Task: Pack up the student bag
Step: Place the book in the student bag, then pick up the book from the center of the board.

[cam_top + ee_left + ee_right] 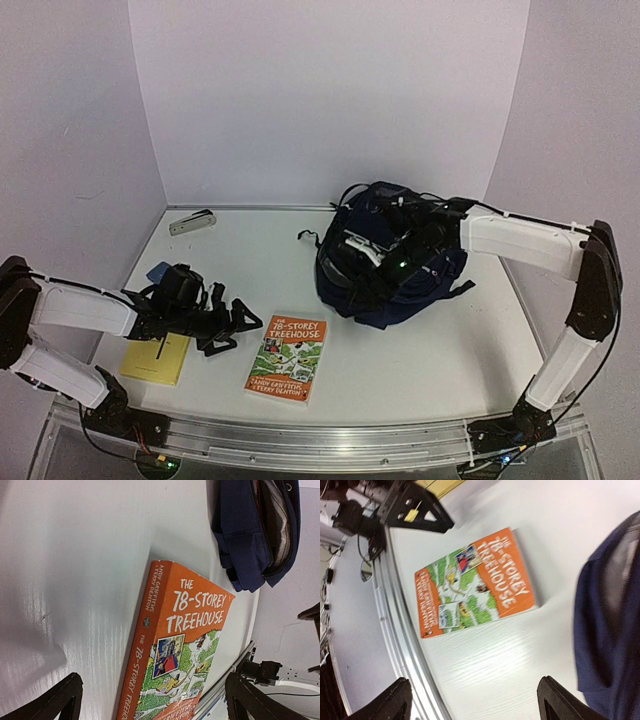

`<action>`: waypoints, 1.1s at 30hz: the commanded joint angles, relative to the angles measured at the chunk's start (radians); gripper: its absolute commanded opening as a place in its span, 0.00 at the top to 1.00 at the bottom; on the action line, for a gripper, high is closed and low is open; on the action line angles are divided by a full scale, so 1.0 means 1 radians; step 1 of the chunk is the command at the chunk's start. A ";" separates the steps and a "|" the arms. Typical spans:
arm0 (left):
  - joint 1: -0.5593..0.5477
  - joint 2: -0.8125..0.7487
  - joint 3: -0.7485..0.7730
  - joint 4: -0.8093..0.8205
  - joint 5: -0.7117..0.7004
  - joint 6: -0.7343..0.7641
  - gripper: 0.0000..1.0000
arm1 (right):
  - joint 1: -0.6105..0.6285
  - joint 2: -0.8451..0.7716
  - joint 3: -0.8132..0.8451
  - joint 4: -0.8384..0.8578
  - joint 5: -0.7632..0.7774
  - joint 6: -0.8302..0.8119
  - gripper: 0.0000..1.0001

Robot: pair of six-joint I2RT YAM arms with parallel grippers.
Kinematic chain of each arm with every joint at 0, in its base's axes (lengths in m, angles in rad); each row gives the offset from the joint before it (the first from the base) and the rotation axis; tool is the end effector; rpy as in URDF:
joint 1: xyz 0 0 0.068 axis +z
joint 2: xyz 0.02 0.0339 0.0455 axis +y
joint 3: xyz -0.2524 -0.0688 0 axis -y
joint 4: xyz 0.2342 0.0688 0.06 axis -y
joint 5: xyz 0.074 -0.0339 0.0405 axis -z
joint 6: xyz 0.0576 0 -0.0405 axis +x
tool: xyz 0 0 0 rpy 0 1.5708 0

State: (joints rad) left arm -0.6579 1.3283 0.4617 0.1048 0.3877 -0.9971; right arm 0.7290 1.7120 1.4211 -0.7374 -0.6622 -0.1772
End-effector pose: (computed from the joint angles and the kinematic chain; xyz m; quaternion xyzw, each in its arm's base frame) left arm 0.1836 -0.1694 0.1310 -0.0775 0.9019 -0.4042 0.1310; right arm 0.2440 0.2654 0.2514 -0.4772 0.7810 0.3704 0.1585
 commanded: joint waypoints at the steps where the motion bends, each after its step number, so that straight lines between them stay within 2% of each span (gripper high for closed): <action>1: 0.000 -0.007 -0.042 0.123 0.050 -0.021 0.01 | 0.070 0.024 -0.063 0.044 -0.086 -0.023 0.15; 6: -0.020 0.022 -0.090 0.223 0.071 -0.048 0.02 | 0.125 0.147 -0.079 0.067 -0.085 -0.023 0.18; 13: -0.045 0.061 -0.091 0.222 0.041 -0.033 0.03 | 0.141 0.286 -0.074 0.167 -0.099 0.046 0.18; 17: -0.052 0.124 -0.080 0.242 0.040 -0.034 0.05 | 0.144 0.348 -0.056 0.203 -0.093 0.073 0.19; 22: -0.072 0.247 -0.067 0.347 0.073 -0.054 0.10 | 0.149 0.405 -0.029 0.243 -0.106 0.114 0.22; 33: -0.194 0.463 -0.032 0.754 0.141 -0.124 0.38 | 0.159 0.531 0.047 0.285 -0.092 0.158 0.57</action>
State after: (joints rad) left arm -0.7529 1.7017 0.4168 0.7297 0.4423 -1.0743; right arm 0.8507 2.1485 1.4422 -0.6034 -0.7781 -0.0181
